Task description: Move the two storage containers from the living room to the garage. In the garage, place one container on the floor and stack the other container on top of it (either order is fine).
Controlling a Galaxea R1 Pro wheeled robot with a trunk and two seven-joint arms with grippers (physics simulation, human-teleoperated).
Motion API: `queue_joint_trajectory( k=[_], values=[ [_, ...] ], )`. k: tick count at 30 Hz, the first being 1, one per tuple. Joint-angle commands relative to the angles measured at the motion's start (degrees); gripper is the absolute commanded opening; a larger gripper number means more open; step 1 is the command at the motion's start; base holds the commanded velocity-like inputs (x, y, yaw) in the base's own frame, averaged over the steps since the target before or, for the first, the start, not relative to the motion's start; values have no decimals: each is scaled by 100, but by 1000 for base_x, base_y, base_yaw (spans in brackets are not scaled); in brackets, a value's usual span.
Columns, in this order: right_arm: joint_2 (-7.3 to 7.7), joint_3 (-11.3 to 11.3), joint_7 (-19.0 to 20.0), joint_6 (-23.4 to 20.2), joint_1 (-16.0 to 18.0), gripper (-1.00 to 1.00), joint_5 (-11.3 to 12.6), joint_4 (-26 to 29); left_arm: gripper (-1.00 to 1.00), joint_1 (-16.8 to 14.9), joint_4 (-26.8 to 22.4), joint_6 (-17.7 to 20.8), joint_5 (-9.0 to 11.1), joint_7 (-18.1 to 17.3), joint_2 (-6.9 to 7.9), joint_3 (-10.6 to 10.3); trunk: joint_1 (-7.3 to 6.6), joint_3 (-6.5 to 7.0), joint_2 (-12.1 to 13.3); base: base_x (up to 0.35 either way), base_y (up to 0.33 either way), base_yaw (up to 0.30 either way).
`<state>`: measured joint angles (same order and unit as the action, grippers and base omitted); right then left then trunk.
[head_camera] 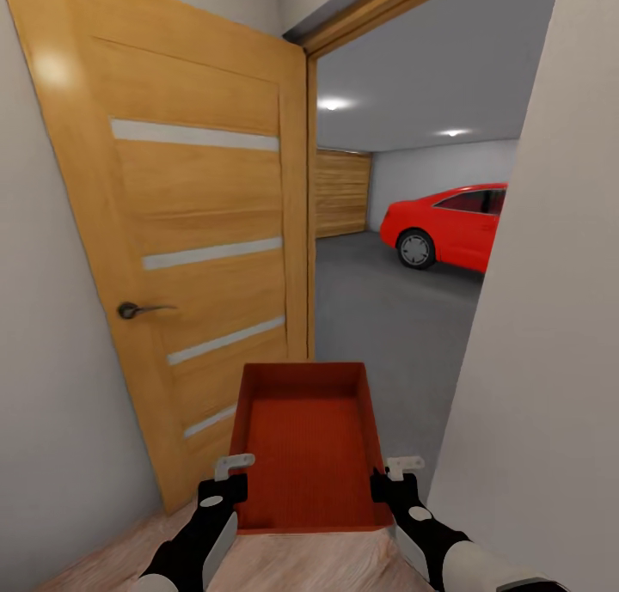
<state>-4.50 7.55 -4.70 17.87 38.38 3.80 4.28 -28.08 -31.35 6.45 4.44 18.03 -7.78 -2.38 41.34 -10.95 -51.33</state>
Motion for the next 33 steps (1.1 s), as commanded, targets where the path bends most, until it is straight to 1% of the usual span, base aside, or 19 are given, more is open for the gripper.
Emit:
queue_joint_trajectory(
  k=[1, 8, 23, 27, 33],
  values=[
    [11, -8, -14, -3, 3, -100, -37, -13, -100, -4, -301, 32, 21, 34, 22, 115, 4, -9, -6, 289, 213, -283],
    [11, -8, -14, -3, 3, -100, -37, -13, -100, -4, -301, 32, 22, 34, 22, 116, 4, -9, -6, 225, 173, -283],
    [11, -8, -14, -3, 3, -100, -37, -12, -100, -4, -301, 32, 22, 34, 22, 122, 4, -9, -6, 15, 12, -279],
    [7, -8, -14, -3, 3, -100, -37, -13, -100, -4, -301, 32, 22, 34, 17, 123, 4, -9, -6, 41, 26, -101],
    [2, -8, -14, -3, 3, -100, -37, -11, -100, -4, -296, 38, 22, 30, 14, 124, 4, -9, -6, 204, 177, -15]
  ],
)
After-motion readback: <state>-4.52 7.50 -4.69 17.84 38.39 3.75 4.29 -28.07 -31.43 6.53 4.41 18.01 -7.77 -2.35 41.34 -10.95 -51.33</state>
